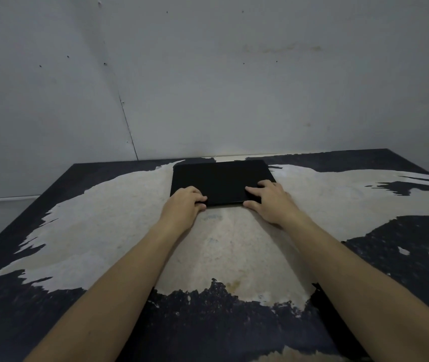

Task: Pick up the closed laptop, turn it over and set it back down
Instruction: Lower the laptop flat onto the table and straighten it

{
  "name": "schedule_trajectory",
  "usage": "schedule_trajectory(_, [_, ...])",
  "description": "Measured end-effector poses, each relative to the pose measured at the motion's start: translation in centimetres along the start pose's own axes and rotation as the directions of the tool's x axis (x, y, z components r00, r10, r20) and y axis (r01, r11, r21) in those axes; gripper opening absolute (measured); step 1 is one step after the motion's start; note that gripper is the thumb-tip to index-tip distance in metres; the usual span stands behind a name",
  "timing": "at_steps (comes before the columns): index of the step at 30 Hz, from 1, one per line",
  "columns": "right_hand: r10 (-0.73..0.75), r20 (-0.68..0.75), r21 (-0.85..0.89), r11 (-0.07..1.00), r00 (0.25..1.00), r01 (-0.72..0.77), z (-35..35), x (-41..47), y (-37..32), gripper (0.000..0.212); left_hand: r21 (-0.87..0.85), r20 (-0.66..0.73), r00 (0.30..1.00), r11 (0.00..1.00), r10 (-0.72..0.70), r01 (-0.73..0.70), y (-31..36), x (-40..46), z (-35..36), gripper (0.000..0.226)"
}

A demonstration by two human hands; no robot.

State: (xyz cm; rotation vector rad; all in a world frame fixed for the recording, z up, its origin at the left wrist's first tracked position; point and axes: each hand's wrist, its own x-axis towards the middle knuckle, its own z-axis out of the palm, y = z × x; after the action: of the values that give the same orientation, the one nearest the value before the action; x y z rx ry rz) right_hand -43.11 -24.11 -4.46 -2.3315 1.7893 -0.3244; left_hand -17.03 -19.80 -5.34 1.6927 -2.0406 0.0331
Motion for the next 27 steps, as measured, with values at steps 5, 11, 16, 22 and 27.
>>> schedule_trajectory(5, [0.003, 0.000, -0.019, 1.000, 1.000, -0.003, -0.1, 1.5, 0.0, 0.060, 0.007, 0.023, 0.999, 1.000, -0.027, 0.027, 0.0, 1.8, 0.5, 0.029])
schedule_trajectory(11, [0.036, 0.004, -0.024, 0.999, 0.999, -0.035, -0.1, 3.3, -0.4, 0.059, 0.001, 0.046, 0.998, 0.999, -0.053, 0.053, -0.6, 4.0, 1.0, 0.029])
schedule_trajectory(16, [0.053, 0.017, -0.016, 0.998, 0.998, -0.053, -0.2, 4.4, -0.6, 0.058, 0.000, 0.068, 0.995, 0.998, -0.068, 0.069, -1.0, 5.6, 1.3, 0.027])
schedule_trajectory(22, [0.042, 0.035, -0.038, 0.998, 0.999, -0.040, -0.2, 5.6, -0.4, 0.057, -0.005, 0.073, 0.994, 0.996, -0.085, 0.085, -1.3, 6.5, 1.6, 0.027])
schedule_trajectory(27, [0.035, 0.026, -0.044, 0.998, 0.999, -0.034, 0.1, 6.2, -0.1, 0.057, 0.007, 0.078, 0.994, 0.997, -0.076, 0.075, -1.4, 6.8, 1.7, 0.027])
